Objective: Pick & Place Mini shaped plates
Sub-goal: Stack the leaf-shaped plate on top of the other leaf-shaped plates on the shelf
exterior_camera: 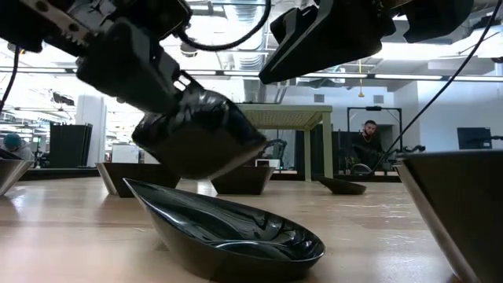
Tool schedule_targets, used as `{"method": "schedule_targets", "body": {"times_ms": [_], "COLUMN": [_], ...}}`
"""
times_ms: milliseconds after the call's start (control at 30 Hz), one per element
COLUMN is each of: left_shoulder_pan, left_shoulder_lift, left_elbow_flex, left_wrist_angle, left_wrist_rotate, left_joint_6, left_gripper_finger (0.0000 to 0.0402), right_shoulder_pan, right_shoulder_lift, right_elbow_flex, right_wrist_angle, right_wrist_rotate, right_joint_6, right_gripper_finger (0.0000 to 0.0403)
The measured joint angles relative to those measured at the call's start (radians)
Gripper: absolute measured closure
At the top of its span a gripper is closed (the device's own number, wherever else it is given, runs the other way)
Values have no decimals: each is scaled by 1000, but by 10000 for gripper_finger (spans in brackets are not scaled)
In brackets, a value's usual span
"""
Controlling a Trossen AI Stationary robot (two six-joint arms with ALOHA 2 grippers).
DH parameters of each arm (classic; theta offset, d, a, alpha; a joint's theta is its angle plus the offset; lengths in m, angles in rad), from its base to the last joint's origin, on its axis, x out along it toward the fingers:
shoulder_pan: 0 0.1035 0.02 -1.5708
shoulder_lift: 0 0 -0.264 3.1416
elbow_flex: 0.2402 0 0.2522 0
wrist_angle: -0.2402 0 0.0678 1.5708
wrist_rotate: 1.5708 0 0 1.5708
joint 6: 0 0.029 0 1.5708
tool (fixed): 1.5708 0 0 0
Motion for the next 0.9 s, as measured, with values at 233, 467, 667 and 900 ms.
{"method": "schedule_targets", "body": {"times_ms": [233,467,667,900], "left_shoulder_pan": [-47,-52,64,395], "left_shoulder_lift": [-193,-469,-634,-692], "left_elbow_flex": [3,3,3,4], "left_wrist_angle": [-145,-492,-450,-387], "left_wrist_rotate": [-252,-528,-772,-733], "left_joint_6": [49,59,406,710], "left_gripper_finger": [392,393,391,394], "right_shoulder_pan": [0,-6,-32,-71], "right_shoulder_lift": [0,0,0,0], "right_elbow_flex": [0,0,0,0], "right_wrist_angle": [-6,-8,-3,0], "right_wrist_rotate": [-2,-8,-8,-8], "right_joint_6": [6,60,60,61], "right_gripper_finger": [290,290,290,290]}}
